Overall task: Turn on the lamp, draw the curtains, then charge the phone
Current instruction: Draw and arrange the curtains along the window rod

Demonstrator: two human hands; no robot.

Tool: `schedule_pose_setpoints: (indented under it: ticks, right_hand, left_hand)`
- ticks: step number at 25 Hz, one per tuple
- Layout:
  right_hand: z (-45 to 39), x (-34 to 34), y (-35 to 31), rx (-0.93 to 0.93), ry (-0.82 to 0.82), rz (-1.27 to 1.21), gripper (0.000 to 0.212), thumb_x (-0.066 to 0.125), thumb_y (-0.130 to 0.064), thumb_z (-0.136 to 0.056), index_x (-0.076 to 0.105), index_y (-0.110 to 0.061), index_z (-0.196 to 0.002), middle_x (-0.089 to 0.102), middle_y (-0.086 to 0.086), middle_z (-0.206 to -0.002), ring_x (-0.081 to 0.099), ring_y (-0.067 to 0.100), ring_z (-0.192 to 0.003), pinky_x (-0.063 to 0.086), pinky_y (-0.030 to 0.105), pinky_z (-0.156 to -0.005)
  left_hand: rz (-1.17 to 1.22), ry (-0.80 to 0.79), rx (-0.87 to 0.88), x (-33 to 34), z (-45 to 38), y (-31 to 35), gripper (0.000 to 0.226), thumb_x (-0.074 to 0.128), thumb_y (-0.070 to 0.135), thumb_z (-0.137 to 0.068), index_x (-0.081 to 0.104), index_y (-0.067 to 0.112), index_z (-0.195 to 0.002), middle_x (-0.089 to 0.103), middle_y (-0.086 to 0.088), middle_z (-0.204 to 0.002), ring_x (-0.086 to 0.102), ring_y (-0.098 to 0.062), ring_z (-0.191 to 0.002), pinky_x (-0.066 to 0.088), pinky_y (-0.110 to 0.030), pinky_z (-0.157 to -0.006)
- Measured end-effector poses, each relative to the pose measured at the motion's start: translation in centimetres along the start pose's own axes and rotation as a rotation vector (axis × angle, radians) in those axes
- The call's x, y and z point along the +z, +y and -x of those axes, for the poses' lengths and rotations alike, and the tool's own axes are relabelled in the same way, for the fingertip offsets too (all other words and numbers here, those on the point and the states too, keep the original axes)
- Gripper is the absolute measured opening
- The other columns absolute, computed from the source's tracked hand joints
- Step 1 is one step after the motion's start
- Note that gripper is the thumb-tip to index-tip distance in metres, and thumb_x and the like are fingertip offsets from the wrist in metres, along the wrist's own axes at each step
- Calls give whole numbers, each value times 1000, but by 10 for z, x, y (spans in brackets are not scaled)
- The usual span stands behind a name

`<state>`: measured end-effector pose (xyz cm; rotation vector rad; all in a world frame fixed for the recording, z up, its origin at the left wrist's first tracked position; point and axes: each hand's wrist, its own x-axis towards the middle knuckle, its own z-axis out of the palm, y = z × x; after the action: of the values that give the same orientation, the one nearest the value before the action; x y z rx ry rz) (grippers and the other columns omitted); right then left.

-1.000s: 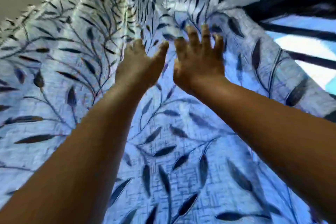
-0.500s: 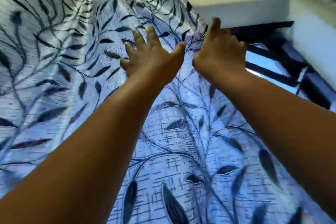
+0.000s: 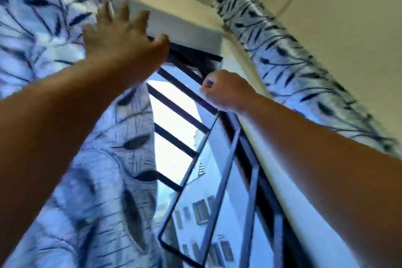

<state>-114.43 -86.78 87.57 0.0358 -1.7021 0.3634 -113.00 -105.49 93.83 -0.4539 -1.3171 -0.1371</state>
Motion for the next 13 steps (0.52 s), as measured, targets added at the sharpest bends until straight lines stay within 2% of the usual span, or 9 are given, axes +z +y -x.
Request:
schedule_pose_setpoints:
  ticks: [2, 4, 7, 10, 12, 13]
  right_hand:
    - [9, -6, 40, 82, 151, 327, 26, 48, -29, -87, 58, -22, -111, 57, 7, -117, 51, 32, -112, 40, 40, -92]
    - [14, -22, 79, 149, 252, 513, 39, 50, -27, -85, 49, -19, -123, 50, 12, -126, 44, 34, -118, 34, 44, -94]
    - [8, -51, 130, 291, 239, 648, 52, 52, -31, -85, 37, -15, -133, 42, 17, -134, 38, 38, -123, 31, 48, -97]
    - [-4, -69, 175, 442, 164, 507, 67, 54, -27, -84, 22, -15, -143, 34, 20, -138, 38, 43, -121, 34, 51, -93]
    - [-9, -73, 199, 483, 153, 309, 72, 56, -23, -85, 18, -16, -145, 41, 20, -130, 50, 38, -103, 45, 40, -75]
    - [-11, -73, 206, 488, 133, 179, 69, 57, -23, -85, 21, -13, -144, 49, 18, -117, 55, 31, -87, 43, 32, -61]
  left_hand:
    - [-64, -32, 126, 17, 16, 36, 81, 21, 70, -77, 31, 28, -146, 19, -8, -159, 13, -35, -145, 10, -54, -115]
    - [-47, -38, 263, 36, 32, 70, 77, 23, 70, -80, 35, 29, -144, 20, -6, -159, 12, -31, -146, 5, -52, -115]
    - [-84, -23, 452, 67, 40, 101, 66, 36, 62, -87, 41, 27, -143, 24, -7, -157, 15, -29, -145, 5, -50, -115]
    - [-144, -57, 462, 91, 35, 109, 66, 32, 61, -89, 35, 28, -146, 21, -6, -158, 13, -28, -146, 6, -49, -117]
    - [-142, -48, 438, 100, 33, 111, 67, 30, 62, -88, 35, 28, -145, 24, -6, -158, 15, -29, -146, 9, -49, -117]
    - [-159, -43, 437, 104, 33, 110, 68, 29, 62, -87, 37, 27, -145, 25, -6, -157, 16, -29, -146, 9, -49, -117]
